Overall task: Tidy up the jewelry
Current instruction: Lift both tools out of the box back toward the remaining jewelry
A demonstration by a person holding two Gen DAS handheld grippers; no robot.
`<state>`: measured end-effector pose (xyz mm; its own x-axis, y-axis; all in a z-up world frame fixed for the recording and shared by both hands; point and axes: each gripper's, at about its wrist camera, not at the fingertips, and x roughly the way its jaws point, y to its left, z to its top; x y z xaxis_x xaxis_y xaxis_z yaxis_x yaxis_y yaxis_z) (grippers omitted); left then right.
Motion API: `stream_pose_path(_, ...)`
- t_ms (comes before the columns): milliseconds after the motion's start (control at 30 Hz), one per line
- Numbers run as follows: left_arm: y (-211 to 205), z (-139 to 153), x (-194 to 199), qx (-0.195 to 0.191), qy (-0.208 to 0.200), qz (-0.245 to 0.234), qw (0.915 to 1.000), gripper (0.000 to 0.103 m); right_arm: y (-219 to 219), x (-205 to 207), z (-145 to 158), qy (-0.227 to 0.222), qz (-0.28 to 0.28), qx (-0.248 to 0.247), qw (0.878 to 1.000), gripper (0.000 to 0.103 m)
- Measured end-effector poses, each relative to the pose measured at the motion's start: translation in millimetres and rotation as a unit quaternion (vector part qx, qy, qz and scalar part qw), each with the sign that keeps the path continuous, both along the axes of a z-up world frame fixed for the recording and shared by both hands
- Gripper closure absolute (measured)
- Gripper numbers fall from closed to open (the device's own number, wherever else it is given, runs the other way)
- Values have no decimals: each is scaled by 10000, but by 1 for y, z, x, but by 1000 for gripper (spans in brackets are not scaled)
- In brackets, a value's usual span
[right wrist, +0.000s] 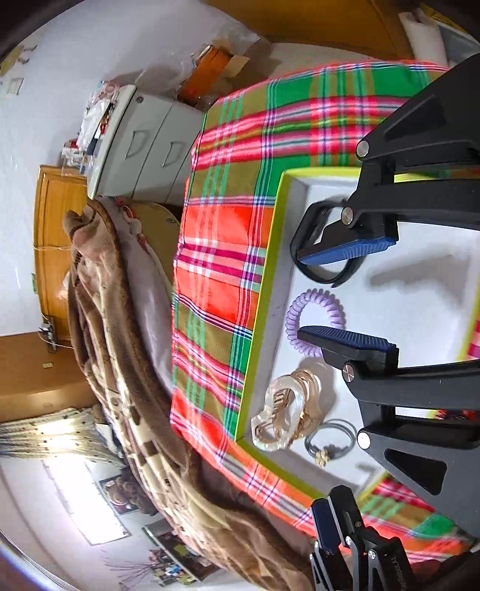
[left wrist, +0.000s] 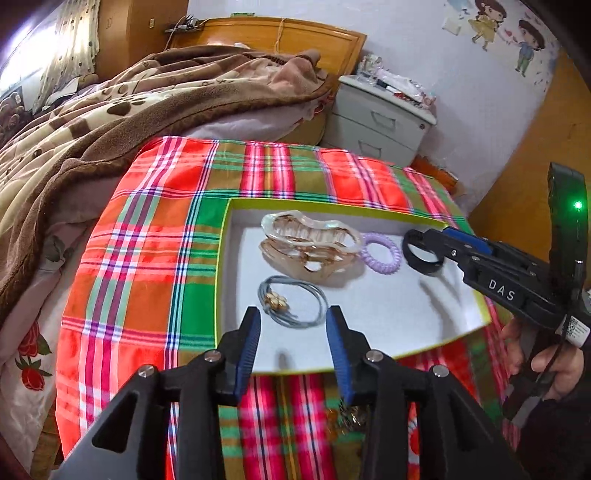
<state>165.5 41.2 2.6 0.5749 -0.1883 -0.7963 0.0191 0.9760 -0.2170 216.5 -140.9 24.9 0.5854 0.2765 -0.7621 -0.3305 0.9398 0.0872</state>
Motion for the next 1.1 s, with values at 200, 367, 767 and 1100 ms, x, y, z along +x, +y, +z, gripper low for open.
stream_pose_path(200,1,3,-21,-237,-6,-94,9997,63,-20,-30,12,-135,-197,182,9995,67)
stream_pose_path(367,-3,7,-36,-273,-74,-164,9995,63,-38,-60,17,-188,-364,239,9989,67)
stream_pose_path(767,-24,-1,-59,-461,-26,-472,9978,63,-86,-146,-4,25,-974,206,9950,67)
stream_pose_path(1100,-29,-11,-74,-434,49,-616,9971,63,-87,-207,-26,79,-948,26,9955,67)
